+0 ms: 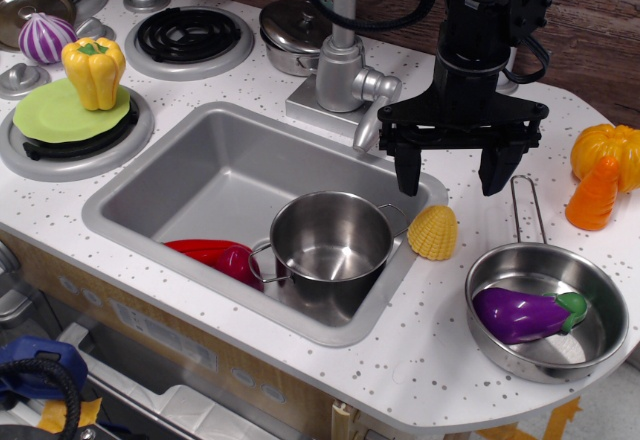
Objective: Put corn in pot which is in sink
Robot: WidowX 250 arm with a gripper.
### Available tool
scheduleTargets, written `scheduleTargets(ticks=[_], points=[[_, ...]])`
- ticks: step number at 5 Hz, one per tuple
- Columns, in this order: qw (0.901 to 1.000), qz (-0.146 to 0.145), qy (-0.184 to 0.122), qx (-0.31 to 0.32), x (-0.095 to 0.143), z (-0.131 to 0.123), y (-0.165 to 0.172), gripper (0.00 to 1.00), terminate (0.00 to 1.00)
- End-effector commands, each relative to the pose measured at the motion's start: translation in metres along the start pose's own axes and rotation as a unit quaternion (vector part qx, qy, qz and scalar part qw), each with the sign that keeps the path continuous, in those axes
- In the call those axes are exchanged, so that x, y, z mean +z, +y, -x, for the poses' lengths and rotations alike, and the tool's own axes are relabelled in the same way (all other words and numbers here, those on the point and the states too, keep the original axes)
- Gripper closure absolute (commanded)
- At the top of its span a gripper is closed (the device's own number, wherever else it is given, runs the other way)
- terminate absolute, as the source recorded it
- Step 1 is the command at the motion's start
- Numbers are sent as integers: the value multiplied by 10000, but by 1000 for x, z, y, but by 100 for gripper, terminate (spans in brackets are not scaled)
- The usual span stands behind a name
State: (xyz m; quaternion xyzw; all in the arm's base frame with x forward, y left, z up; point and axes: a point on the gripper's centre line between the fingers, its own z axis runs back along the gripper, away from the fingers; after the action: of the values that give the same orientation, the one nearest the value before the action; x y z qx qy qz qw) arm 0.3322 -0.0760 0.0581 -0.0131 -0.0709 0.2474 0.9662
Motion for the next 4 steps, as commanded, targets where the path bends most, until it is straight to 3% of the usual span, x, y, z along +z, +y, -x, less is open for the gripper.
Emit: scheduleTargets(ticks=[1, 4], points=[[10000, 0, 0, 0, 0, 0, 0, 0, 0], [9992, 396, -46, -2, -31, 1, 5, 0, 0]])
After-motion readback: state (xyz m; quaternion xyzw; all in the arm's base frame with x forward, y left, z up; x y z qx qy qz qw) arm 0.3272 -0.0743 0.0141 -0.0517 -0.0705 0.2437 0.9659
